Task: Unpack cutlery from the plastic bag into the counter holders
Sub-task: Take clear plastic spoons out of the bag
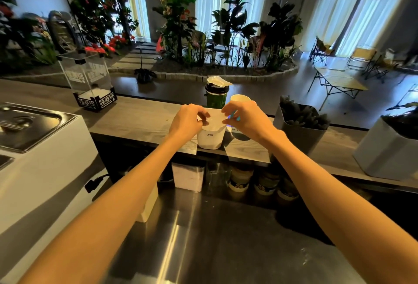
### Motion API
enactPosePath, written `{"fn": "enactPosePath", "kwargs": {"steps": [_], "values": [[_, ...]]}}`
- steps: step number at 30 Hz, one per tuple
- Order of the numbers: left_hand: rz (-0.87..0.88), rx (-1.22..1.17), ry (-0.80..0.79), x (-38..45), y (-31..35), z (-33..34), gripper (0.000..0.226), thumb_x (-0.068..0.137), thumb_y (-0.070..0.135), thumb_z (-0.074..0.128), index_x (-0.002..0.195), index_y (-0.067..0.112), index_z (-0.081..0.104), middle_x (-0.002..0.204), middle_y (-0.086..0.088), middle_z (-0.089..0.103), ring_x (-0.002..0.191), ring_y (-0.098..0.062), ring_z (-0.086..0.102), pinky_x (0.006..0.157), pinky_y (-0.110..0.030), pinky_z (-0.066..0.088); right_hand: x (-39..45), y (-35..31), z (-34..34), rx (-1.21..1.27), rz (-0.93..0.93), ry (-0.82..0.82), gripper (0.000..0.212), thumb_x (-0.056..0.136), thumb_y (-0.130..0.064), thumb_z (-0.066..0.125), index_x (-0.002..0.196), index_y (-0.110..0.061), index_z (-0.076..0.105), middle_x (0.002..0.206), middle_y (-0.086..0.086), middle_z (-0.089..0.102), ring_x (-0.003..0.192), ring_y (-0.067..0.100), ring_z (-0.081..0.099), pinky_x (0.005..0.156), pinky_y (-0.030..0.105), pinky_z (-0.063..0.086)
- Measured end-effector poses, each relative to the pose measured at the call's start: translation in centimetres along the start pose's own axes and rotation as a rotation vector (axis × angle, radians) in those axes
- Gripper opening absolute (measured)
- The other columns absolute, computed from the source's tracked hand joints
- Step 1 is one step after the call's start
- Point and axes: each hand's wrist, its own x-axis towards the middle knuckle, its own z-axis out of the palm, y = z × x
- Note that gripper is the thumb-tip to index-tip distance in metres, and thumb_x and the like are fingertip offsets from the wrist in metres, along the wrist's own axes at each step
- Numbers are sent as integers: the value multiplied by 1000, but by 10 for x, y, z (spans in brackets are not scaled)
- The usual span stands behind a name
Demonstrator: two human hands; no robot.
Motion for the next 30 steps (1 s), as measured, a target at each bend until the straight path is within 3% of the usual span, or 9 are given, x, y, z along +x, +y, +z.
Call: {"fn": "enactPosePath", "kwargs": {"steps": [6,11,15,19,22,26,30], "values": [[9,-54,63,-39,9,-4,29,84,20,80,111,19,71,98,2,69,77,-7,59,74,-26,54,-77,-14,-22,138,125,25,33,91,-24,74,122,-17,65,114,-2,71,90,11,68,80,26,58],[56,-217,-73,-122,29,25,20,83,20,81,100,21,70,83,6,70,64,-2,59,65,-16,51,-189,-21,-8,316,260,-29,23,92,-29,72,114,-24,70,101,-12,73,88,0,69,78,20,58],[120,-329,-369,-201,39,67,10,85,25,79,92,20,73,81,3,73,73,-10,68,67,-25,56,-292,-22,27,471,425,-240,6,93,-27,73,98,-23,74,81,-6,76,73,8,73,72,33,62],[178,-328,-830,-281,47,108,15,93,26,71,98,12,72,86,0,76,79,-8,73,73,-25,60,-381,-22,56,439,588,-598,11,95,-24,70,96,-14,75,83,1,78,73,11,75,76,33,63],[248,-225,-1007,-334,45,149,15,98,22,63,105,13,72,97,-1,76,88,-9,70,84,-29,58,-430,-18,69,143,622,-754,18,96,-29,67,110,-20,72,104,-4,75,86,7,71,84,29,59],[348,18,-1012,-384,41,211,27,98,19,56,122,26,66,125,1,68,111,-20,64,97,-40,52,-479,-4,78,28,739,-721,53,90,-30,72,139,-29,53,125,-1,66,108,16,66,94,34,55],[595,438,-941,-409,46,243,46,102,17,47,146,29,48,146,-2,52,129,-32,49,110,-53,32,-504,7,84,6,727,-721,70,85,-25,74,147,-32,41,141,1,56,124,21,57,103,37,50]]}}
